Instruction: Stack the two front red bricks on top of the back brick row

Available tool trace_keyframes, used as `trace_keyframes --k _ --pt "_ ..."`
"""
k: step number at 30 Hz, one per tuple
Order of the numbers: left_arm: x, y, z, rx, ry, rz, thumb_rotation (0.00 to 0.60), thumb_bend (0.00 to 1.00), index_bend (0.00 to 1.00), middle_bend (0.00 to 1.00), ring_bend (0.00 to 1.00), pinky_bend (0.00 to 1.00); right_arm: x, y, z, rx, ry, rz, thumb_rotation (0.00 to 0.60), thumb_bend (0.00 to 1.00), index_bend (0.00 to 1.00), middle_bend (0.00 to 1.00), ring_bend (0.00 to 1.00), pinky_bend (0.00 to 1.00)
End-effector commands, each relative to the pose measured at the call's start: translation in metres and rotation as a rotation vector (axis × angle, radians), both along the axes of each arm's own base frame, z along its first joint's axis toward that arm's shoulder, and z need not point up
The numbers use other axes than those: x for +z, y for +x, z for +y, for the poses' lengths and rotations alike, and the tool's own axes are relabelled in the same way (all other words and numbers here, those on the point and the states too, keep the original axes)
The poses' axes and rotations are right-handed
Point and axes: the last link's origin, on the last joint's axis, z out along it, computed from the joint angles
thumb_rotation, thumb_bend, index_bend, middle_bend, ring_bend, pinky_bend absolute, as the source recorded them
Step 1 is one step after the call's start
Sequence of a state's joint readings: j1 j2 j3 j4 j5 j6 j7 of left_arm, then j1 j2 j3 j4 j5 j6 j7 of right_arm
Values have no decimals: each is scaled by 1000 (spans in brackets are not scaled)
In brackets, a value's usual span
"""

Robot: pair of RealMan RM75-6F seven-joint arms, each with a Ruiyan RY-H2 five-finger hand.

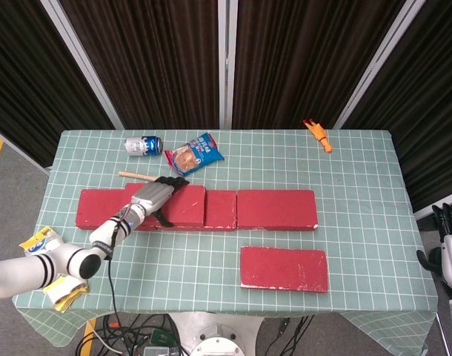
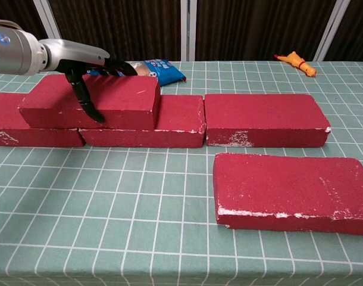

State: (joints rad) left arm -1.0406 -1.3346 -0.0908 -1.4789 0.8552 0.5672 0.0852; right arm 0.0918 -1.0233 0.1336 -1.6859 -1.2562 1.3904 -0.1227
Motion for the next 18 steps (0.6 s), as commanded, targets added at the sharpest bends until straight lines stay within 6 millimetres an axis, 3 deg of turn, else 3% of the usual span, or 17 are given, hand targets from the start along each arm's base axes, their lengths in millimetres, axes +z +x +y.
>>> trace_keyframes --k 1,10,18 --pt "2 0 0 -1 5 -1 600 77 42 0 0 0 0 1 0 2 1 1 600 210 0 0 0 0" --pt "15 2 -3 4 25 -16 600 77 42 0 0 0 3 6 2 20 -4 -1 600 205 0 0 0 0" --pt "58 -9 -16 12 148 -29 600 76 42 0 0 0 7 19 3 72 -1 7 600 202 0 0 0 0"
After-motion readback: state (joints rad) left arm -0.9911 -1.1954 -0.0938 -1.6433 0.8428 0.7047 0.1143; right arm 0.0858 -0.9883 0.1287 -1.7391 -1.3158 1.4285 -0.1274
